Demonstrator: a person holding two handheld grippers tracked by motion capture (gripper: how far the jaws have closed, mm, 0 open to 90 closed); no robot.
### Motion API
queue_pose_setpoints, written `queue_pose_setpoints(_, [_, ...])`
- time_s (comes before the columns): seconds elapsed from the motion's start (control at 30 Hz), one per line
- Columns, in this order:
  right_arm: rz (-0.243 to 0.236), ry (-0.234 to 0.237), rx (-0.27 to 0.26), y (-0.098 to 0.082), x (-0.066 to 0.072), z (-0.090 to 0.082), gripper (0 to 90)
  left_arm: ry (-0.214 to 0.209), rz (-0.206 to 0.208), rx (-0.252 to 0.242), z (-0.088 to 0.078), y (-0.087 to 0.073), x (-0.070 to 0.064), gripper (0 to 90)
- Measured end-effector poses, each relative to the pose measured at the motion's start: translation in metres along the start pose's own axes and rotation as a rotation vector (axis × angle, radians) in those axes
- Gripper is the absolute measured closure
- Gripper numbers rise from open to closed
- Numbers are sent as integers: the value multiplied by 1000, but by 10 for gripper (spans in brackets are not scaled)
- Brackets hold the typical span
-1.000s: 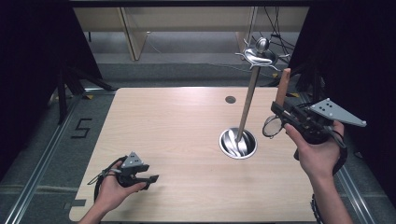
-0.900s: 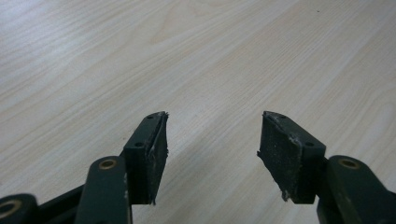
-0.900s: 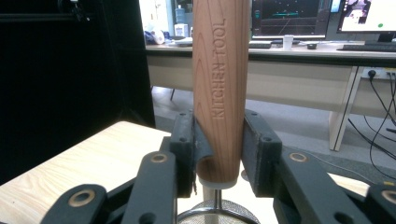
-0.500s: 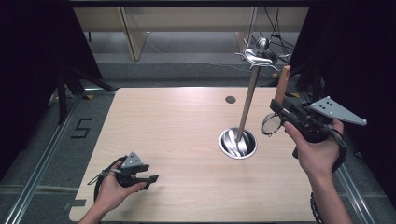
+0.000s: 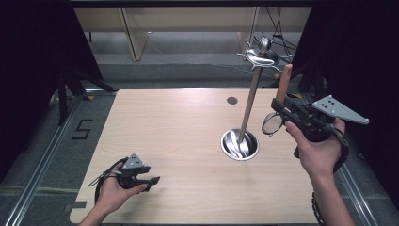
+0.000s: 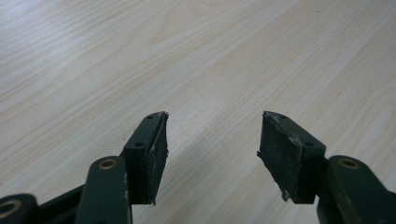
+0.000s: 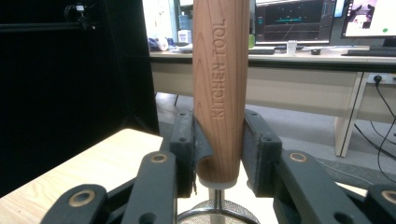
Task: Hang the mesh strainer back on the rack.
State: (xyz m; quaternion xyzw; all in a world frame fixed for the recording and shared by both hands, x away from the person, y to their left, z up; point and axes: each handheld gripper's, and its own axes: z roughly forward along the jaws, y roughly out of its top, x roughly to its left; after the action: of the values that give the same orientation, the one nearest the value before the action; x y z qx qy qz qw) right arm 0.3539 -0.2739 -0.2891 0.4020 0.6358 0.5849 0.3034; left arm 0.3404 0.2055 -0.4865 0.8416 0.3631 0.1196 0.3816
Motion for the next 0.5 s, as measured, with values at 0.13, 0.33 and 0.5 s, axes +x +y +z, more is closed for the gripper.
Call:
queue_pose_setpoints(0.13, [-1,1,-3,1,1,1,691,1,24,21,-1,0,2,410])
queue_pose_setpoints(0.33, [-15,2,-4,2,0,4,691,-1,-1,-2,0,0,0,410])
queue_pose_setpoints(0.5, [3,-1,6,0,0,5,691,0,-1,-2,0,0,0,410])
